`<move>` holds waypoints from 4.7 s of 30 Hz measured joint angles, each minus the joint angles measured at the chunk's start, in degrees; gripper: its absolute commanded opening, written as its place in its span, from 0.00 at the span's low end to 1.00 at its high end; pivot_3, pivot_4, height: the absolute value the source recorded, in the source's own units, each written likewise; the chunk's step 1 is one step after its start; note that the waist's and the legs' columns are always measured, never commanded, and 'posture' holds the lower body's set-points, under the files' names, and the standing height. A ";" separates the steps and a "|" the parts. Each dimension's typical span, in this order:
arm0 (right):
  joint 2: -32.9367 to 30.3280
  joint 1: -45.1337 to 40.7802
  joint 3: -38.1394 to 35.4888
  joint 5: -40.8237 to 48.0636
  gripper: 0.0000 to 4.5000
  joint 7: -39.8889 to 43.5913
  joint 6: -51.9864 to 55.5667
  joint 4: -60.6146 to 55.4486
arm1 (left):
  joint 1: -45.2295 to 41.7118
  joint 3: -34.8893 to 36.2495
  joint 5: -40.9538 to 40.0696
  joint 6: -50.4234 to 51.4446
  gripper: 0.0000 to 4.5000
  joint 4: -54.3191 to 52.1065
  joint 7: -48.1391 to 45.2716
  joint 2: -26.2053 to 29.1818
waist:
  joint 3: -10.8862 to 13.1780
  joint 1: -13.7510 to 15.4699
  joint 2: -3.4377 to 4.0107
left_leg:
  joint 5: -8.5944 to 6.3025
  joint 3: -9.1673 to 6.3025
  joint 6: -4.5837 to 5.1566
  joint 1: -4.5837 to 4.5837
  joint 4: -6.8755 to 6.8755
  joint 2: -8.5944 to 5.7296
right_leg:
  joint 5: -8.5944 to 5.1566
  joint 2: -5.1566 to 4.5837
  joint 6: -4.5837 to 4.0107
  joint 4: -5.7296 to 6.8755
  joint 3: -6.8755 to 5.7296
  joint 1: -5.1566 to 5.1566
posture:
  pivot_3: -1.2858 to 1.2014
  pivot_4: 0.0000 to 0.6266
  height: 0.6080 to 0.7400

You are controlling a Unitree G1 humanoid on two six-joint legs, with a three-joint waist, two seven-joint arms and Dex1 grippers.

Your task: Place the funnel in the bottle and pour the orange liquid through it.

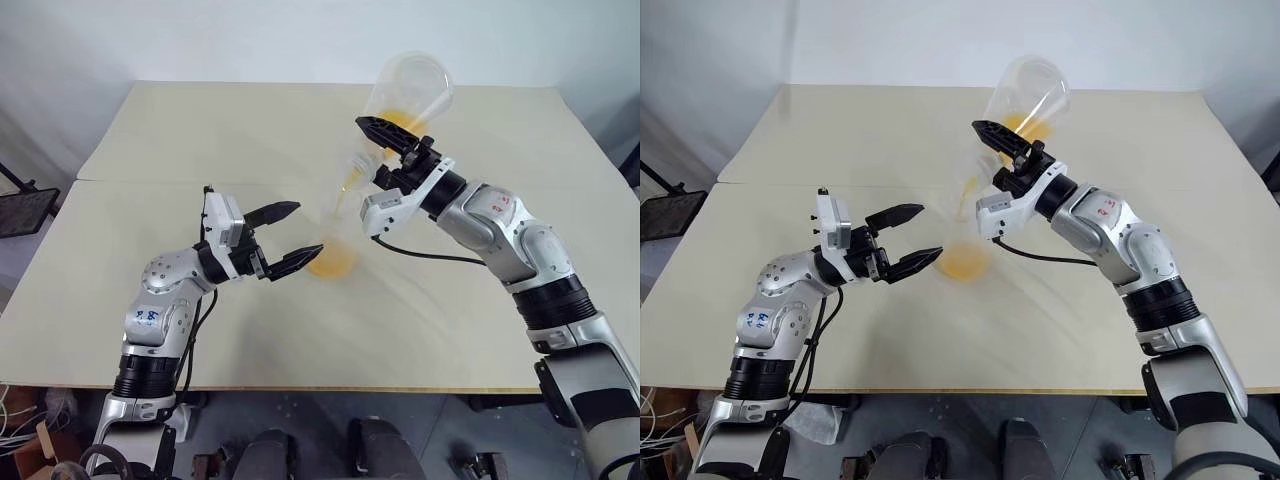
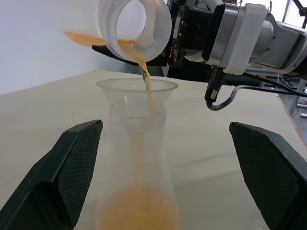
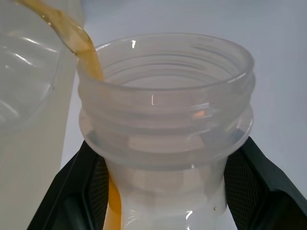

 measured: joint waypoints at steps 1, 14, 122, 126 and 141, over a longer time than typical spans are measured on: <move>-0.01 0.00 0.00 -0.01 0.60 -0.05 -0.07 0.14 | 0.00 0.00 0.00 0.00 1.00 0.00 0.00 0.00 | 0.00 -0.01 0.00 | 0.00 0.00 0.00 0.00 0.00 0.00 | 0.00 0.00 0.00 0.00 0.00 0.00 | 0.52 0.24 1.00; -0.41 0.00 0.01 -0.82 0.60 -1.00 -1.09 1.63 | 0.00 0.00 0.00 -0.06 1.00 0.00 0.00 -0.01 | 0.00 -0.03 0.00 | 0.00 0.00 0.00 0.00 0.00 0.00 | 0.00 0.00 0.00 0.00 0.01 0.00 | 0.52 0.24 1.00; -0.72 0.01 0.20 -3.14 0.60 -3.36 -2.13 3.80 | -0.01 0.00 0.00 -0.07 1.00 0.00 0.10 -1.16 | 0.00 -0.05 0.00 | 0.00 0.01 -0.01 0.00 0.01 0.00 | 0.00 0.00 0.00 0.01 0.01 0.00 | 0.52 0.24 1.00; -0.72 0.01 0.20 -3.21 0.60 -3.40 -2.13 3.80 | -0.01 0.00 0.00 -0.07 1.00 0.00 0.10 -1.17 | 0.00 -0.05 0.00 | 0.00 0.01 -0.01 0.00 0.01 0.00 | 0.00 0.01 0.00 0.01 0.01 0.00 | 0.52 0.24 1.00; -0.73 0.01 0.20 -3.26 0.60 -3.43 -2.18 3.80 | -0.01 0.00 0.00 -0.07 1.00 0.00 0.12 -1.22 | 0.00 -0.05 0.00 | 0.00 0.01 -0.01 0.00 0.01 0.00 | 0.00 0.01 0.00 0.01 0.01 0.00 | 0.52 0.24 1.00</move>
